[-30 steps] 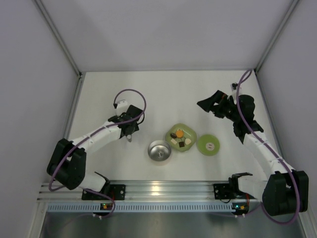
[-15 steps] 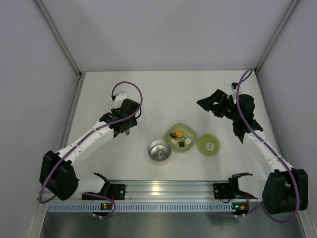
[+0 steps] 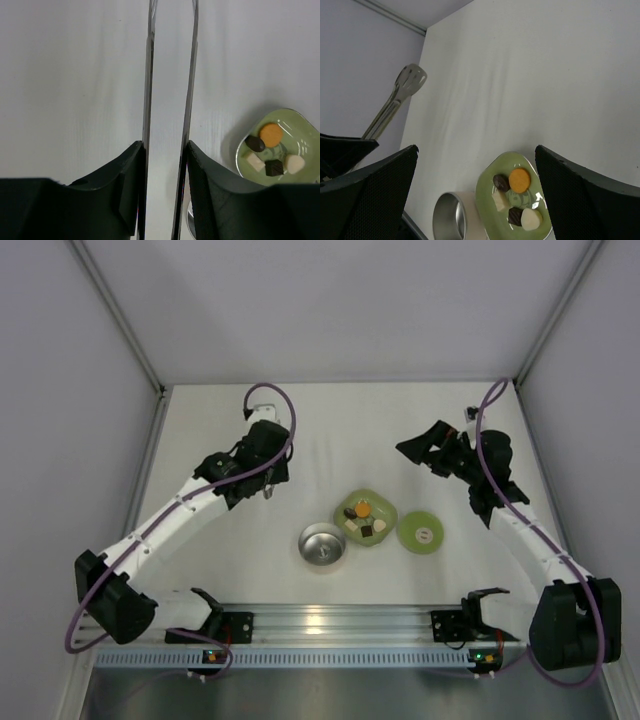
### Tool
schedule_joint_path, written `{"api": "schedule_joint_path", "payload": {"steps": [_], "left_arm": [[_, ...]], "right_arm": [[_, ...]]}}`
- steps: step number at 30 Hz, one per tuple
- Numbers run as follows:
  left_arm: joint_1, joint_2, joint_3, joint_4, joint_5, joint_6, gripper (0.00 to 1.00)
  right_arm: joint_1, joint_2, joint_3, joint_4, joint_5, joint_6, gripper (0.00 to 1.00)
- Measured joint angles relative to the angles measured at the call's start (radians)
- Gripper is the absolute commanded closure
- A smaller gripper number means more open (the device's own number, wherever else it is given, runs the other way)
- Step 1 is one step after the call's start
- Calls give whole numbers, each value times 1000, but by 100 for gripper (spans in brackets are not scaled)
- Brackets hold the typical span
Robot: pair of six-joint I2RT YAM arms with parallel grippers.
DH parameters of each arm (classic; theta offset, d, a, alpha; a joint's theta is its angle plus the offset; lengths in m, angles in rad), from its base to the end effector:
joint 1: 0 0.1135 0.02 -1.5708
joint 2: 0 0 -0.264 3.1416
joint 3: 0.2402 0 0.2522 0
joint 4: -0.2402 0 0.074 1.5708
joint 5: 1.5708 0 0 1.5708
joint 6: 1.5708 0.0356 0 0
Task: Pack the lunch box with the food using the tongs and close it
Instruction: Pick up the clamp at the center of the board.
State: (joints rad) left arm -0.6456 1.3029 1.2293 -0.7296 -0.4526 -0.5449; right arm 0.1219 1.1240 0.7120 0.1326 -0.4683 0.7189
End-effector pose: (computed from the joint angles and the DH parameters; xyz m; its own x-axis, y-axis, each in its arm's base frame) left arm 0.2270 -0.1515 0.3336 -0.6463 -0.0968 -0.7570 -0.0426 0.9950 -0.0908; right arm 0.2522 0.0471 0.2793 -0.5610 0.5233 -0.6414 -0.2255 0.6489 0.7267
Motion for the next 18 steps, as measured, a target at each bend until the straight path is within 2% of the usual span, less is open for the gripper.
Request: {"api": "schedule_joint_path", "payload": {"steps": [7,18], "left_arm": [[-98,32,98,-23,112,77,55],[-231,75,142,-101,293,182,57]], "right_arm": [[1,0,0,-5,10,-2,0],[1,0,2,-8,21,-4,0]]}}
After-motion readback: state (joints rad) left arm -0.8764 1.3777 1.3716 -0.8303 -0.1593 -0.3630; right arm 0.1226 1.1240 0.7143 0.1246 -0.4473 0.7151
